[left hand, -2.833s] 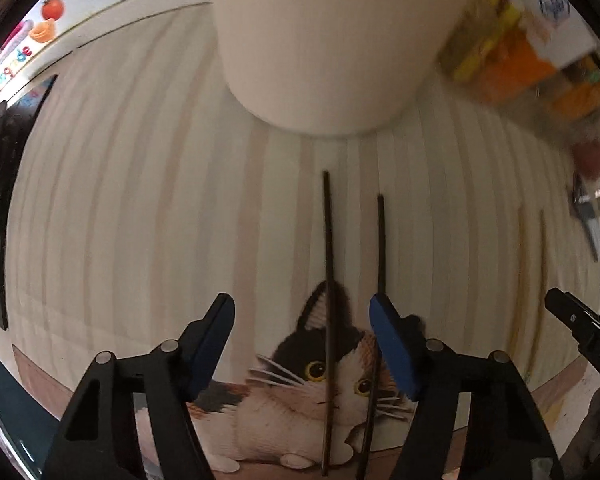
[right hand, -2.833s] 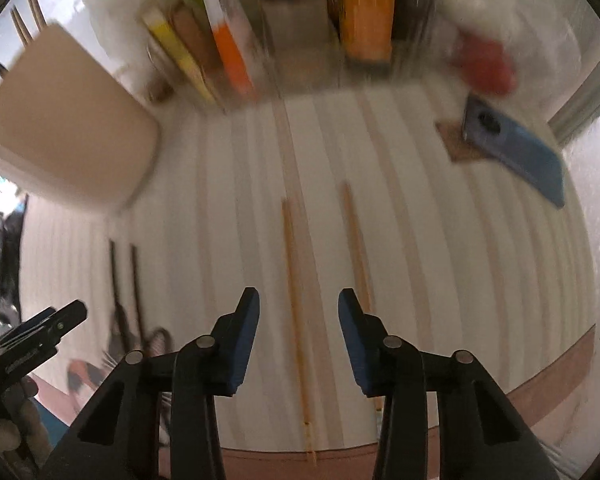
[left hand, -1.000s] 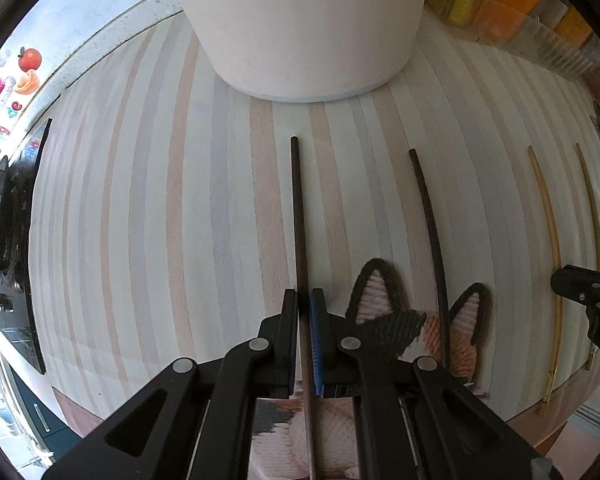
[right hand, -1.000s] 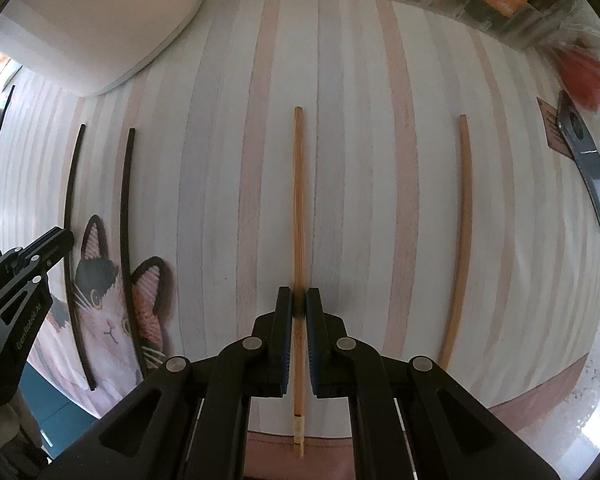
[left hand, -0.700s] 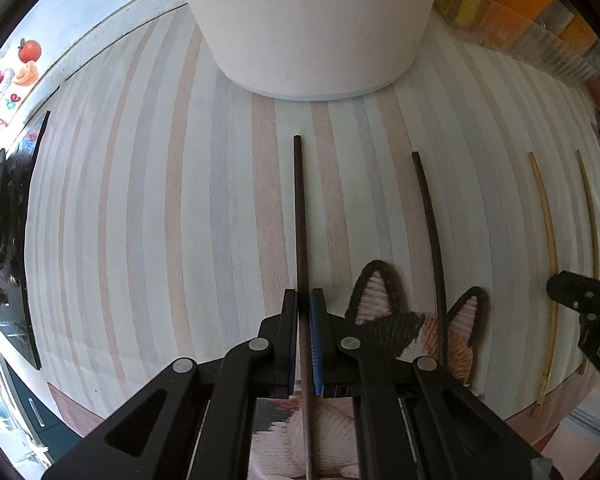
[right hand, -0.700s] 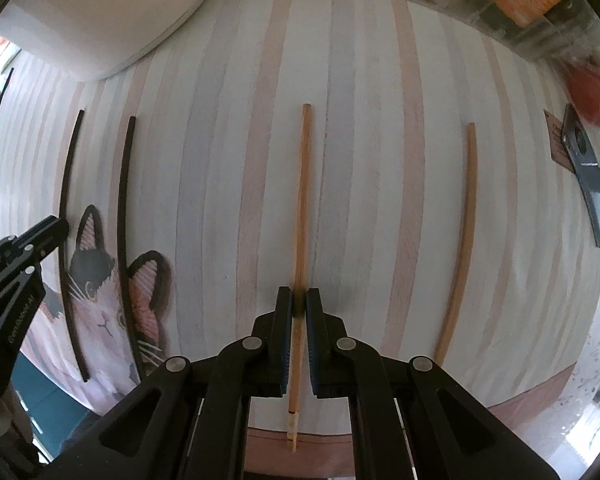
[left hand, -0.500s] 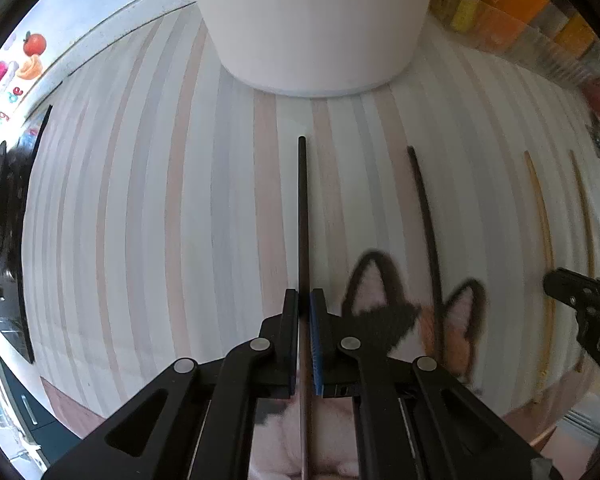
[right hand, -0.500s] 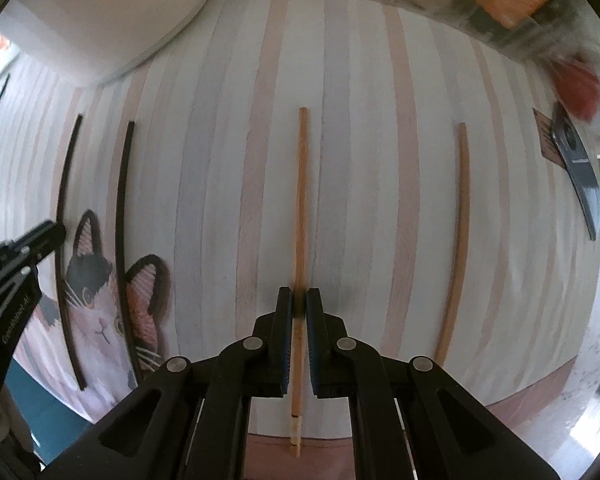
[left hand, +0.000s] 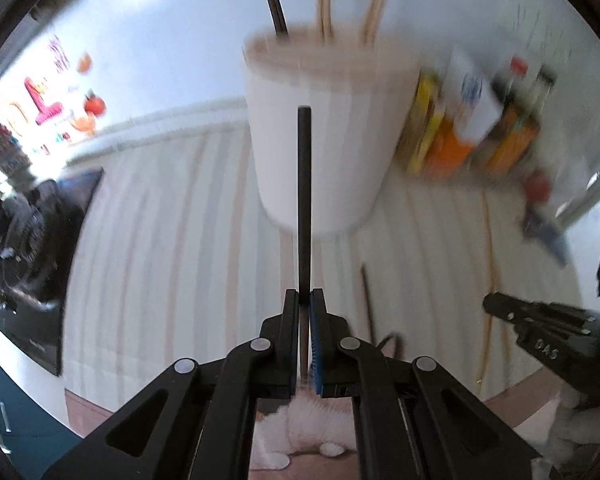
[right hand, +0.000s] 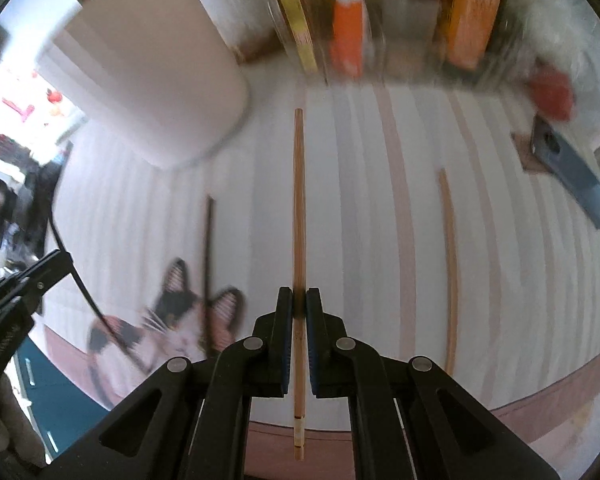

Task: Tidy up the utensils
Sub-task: 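Carry both held chopsticks up over the cream holder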

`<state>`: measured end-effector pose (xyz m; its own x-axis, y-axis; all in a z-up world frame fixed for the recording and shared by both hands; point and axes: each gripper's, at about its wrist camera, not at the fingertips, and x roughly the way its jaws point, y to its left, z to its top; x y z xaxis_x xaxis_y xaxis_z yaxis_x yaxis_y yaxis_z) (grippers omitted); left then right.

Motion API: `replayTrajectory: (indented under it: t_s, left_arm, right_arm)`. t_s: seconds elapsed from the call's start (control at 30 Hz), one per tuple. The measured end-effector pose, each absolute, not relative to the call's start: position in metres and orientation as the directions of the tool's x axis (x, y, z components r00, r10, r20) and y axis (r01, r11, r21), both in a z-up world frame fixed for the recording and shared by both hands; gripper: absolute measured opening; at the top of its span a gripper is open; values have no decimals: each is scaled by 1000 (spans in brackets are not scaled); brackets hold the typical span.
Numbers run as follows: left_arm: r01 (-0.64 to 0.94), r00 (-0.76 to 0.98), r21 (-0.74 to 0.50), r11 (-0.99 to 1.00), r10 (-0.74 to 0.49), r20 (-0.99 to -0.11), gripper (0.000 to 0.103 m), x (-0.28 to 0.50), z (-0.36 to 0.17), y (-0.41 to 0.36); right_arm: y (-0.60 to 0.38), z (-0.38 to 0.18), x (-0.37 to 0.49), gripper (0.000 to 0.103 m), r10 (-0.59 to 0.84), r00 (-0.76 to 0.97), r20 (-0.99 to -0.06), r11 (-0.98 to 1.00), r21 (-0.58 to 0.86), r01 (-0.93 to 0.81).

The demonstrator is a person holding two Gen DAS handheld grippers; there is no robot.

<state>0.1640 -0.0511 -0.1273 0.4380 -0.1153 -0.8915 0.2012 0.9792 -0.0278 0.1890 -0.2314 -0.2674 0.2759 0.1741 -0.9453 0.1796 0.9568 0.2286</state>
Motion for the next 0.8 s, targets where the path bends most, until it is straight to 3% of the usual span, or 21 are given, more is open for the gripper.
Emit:
replayTrajectory:
  t_s: [0.43, 0.63, 0.8]
  left_arm:
    - [221, 705, -164, 961, -273, -654, 2, 202, 43, -40]
    - [213, 741, -152, 965, -262, -618, 0, 244, 67, -48]
    - [196, 745, -138, 971, -239, -623, 0, 281, 63, -47]
  right_arm:
    - [-243, -93, 247, 7, 229, 636, -737, 922, 373, 101]
    - [-241, -43, 308, 7, 196, 740, -644, 917, 388, 95]
    - [-237, -31, 350, 7, 179, 775, -607, 912, 398, 101]
